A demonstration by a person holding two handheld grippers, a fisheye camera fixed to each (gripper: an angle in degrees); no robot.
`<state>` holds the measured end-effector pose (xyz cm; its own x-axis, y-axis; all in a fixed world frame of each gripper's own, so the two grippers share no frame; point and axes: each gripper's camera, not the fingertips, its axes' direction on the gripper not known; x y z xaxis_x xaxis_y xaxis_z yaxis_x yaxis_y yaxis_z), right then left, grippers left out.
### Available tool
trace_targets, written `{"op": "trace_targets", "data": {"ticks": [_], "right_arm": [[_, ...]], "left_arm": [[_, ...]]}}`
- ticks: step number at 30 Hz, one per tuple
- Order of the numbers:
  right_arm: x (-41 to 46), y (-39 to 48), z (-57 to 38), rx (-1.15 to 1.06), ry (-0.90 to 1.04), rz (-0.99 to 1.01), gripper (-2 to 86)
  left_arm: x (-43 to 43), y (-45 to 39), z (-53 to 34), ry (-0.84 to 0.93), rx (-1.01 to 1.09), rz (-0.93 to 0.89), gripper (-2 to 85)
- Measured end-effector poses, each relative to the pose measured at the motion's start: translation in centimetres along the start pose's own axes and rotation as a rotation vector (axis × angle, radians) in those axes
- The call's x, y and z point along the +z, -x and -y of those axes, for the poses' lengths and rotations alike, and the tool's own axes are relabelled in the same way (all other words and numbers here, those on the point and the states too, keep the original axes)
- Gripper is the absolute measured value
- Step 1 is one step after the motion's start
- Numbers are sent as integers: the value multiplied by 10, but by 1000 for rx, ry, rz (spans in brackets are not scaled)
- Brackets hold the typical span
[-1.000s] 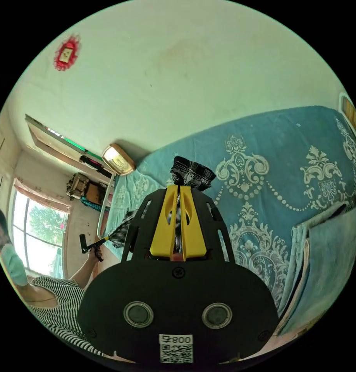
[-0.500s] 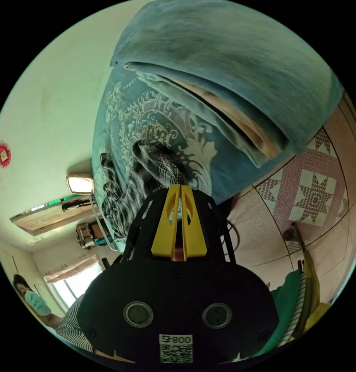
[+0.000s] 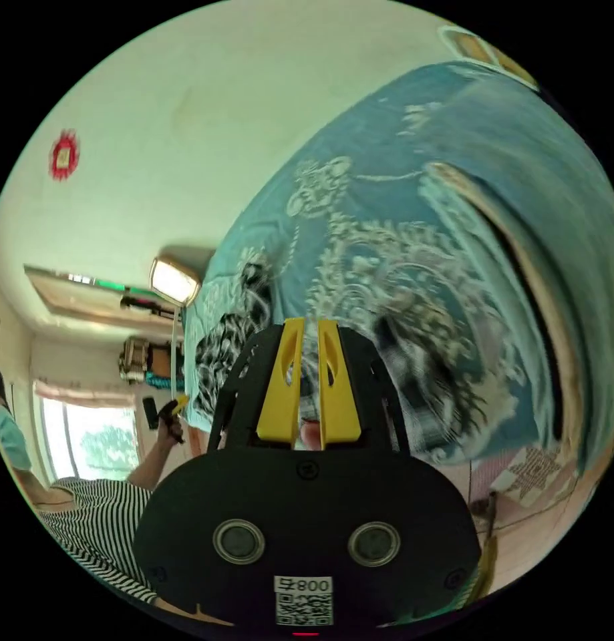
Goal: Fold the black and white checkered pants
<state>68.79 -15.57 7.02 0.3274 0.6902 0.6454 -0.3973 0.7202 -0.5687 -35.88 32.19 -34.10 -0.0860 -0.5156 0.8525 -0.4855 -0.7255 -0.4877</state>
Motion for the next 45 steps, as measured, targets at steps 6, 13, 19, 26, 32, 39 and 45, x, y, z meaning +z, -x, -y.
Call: {"op": "trace_targets", "data": {"ticks": [6,13,19,26,32,39,45], "right_arm": [[104,66,63,-199,187,-12,69],[166,89,99,-265,280,-48,79],[171,83,91,-293,318,-55,39],[60,78,92,-334,127,70,16],[-52,84,59,-400,-87,195,8],[-119,34,-8,-266,-250,68,3],[-104,-61,-60,62,-207,139,2]], "left_arm": [[122,51,76,108,99,57,94],[253,142,108,186,42,85,84],[304,183,80,162,101,22,18],[310,177,58,-23,265,-173,9],[345,122,23,-84,541,-297,9],[506,74,-14,140,749,-80,27],[616,151,-55,311,632,6,74]]}}
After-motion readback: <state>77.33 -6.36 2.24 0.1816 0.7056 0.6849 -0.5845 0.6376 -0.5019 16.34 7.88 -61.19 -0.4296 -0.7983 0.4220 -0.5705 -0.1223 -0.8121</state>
